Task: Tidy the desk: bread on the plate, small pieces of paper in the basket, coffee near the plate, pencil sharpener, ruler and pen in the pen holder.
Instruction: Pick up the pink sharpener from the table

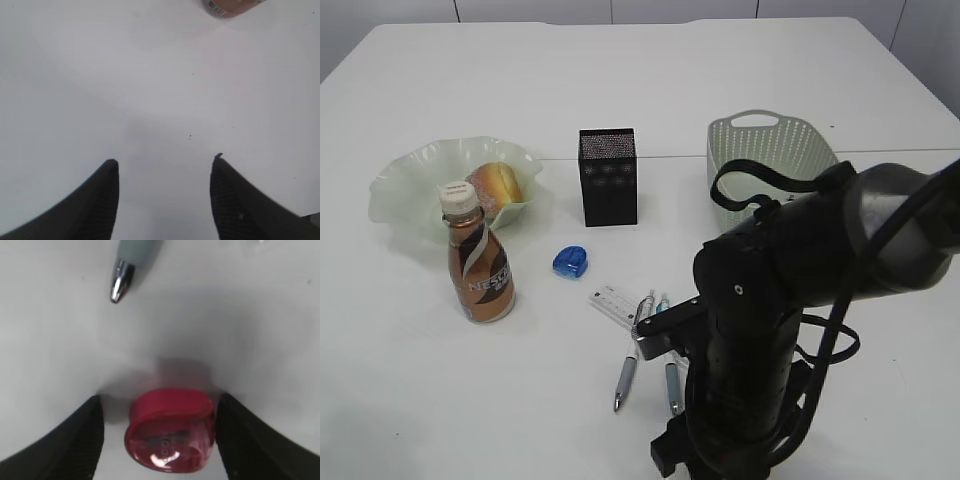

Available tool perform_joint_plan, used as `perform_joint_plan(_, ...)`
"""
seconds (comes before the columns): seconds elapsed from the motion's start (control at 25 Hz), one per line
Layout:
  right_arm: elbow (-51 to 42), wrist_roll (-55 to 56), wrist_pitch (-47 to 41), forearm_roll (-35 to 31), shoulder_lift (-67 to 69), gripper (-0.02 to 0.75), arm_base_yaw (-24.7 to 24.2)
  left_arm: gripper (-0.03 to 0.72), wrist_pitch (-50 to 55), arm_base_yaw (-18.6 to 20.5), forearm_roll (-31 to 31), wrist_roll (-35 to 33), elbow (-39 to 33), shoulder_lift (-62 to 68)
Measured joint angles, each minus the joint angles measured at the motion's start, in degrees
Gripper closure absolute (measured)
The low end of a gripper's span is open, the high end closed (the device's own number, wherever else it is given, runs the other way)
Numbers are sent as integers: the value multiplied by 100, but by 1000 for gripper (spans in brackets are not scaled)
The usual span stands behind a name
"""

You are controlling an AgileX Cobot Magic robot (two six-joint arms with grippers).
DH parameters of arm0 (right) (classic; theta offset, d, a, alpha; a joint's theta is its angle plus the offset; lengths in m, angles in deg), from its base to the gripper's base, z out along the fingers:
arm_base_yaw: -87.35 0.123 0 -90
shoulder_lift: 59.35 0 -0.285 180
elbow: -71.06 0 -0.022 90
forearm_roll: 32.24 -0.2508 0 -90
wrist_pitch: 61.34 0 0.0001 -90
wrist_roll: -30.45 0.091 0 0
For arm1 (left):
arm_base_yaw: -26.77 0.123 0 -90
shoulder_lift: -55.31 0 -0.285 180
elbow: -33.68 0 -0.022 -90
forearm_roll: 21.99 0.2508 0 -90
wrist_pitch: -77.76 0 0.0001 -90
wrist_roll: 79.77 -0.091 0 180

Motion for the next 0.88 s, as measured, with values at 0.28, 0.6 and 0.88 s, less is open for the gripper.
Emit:
perform_joint_plan(0.28,9,30,34,39,0,297,0,265,0,0,-3,0,0,0)
perform_joint_plan(0.6,9,39,46,49,0,372,0,265,0,0,-15,0,0,0)
perform_joint_plan(0.88,9,-16,139,82,-578,374,-30,265,0,0,-25,0,0,0)
